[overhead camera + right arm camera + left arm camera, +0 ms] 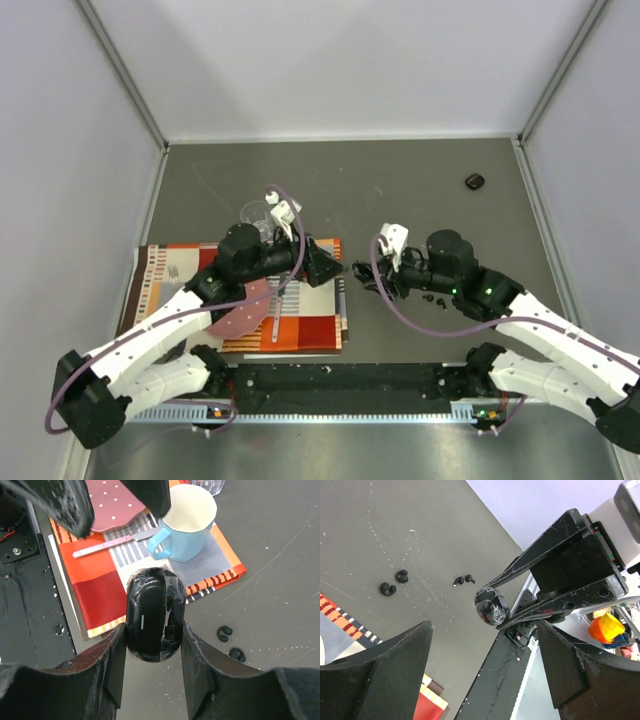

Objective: Insert the wireless bluetooth earbuds into the charging case
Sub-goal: Pick up the charging case at the center of the board.

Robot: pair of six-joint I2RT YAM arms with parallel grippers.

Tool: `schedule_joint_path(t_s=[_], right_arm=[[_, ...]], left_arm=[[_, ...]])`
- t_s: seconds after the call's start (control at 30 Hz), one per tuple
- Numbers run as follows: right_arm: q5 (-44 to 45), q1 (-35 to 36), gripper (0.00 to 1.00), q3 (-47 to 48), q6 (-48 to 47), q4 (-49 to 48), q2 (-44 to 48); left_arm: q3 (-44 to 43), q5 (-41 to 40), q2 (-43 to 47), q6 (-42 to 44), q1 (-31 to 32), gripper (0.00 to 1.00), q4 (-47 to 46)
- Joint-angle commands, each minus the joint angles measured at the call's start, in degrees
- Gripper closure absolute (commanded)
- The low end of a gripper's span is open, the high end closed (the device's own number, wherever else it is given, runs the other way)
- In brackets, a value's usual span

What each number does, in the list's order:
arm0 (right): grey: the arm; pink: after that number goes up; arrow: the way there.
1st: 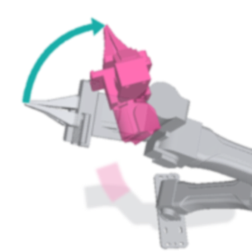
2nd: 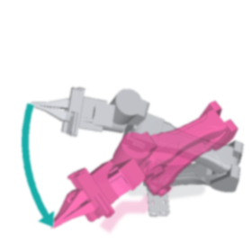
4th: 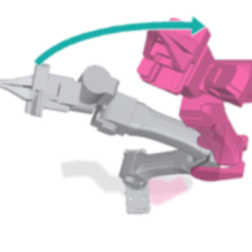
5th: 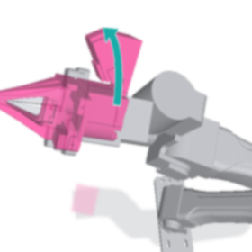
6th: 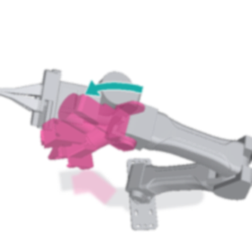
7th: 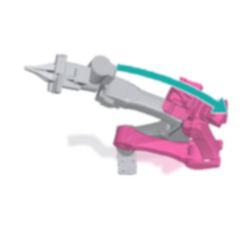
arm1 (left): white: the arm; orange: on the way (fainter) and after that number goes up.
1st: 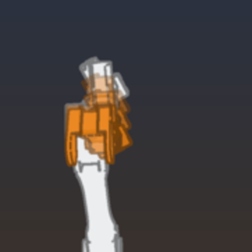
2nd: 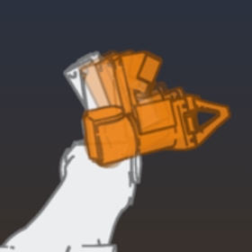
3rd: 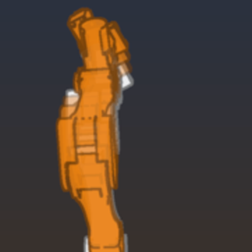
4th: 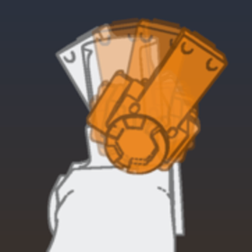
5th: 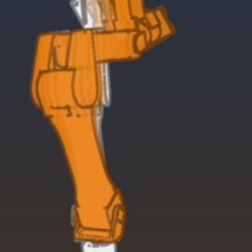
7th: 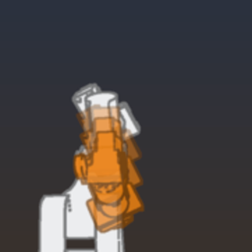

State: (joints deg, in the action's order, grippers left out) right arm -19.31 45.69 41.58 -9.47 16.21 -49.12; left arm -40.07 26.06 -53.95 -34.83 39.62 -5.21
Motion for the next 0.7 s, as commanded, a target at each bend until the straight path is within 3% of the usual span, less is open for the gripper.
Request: schedule_joint_path(t_s=[0.0,0.37,0.67], right_arm=[[2.1,1.5,1.0,3.8,-1.2,-2.2,-0.4],[2.6,3.2,1.0,3.9,-1.6,-3.1,-0.6],[3.6,3.6,1.0,3.9,-2.2,-3.6,-0.7]], left_arm=[[-2.0,-1.5,-2.6,-2.0,2.0,0.1,-5.4],[-3.7,-3.3,-8.0,-3.9,5.5,0.16,-7.6],[-5.2,-1.9,-11.3,-3.8,6.8,0.33,-7.4]])
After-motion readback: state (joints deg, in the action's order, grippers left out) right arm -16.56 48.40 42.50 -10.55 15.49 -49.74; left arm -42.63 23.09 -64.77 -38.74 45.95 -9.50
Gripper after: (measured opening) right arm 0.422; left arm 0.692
